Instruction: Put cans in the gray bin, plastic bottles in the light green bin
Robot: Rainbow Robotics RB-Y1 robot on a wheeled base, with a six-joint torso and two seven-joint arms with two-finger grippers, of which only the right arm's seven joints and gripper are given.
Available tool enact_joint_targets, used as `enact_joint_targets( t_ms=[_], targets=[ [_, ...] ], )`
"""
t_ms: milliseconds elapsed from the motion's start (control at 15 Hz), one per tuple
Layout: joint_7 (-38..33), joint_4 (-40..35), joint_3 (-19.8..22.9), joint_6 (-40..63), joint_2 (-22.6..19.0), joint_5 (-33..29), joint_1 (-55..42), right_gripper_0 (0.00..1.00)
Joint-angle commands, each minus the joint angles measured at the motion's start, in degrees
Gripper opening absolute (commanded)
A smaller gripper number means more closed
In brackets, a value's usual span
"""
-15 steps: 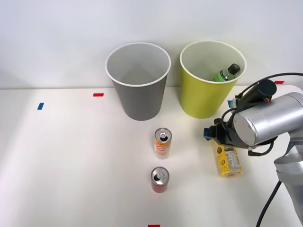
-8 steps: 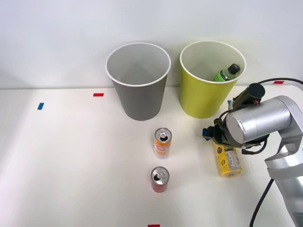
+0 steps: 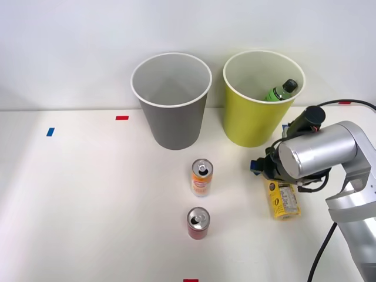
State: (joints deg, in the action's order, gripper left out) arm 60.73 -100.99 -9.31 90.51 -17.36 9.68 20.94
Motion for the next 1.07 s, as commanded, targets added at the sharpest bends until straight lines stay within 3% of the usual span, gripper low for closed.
enact_joint_targets(
  t_ms=[67, 200, 333, 400, 867, 1067],
  targets=[
    [0.09, 0.00, 0.00, 0.02, 0.40, -0.80, -0.11, 1.00],
    [0.36, 0.00, 0.00, 0.02, 0.48, -0.98, -0.11, 1.00],
    [0.89, 0.00, 0.00, -0.07, 0.48, -1.33, -0.11, 0.09],
    [1.06, 0.09, 0.00, -0.07, 0.57, -1.51, -0.11, 0.00],
    [3.61, 0.00, 0.61, -0.77, 1.54, -2.56, -1.51, 0.00],
    [18.20, -0.53, 7.73, -0.95, 3.30, 1.75, -2.65, 0.00]
  ],
)
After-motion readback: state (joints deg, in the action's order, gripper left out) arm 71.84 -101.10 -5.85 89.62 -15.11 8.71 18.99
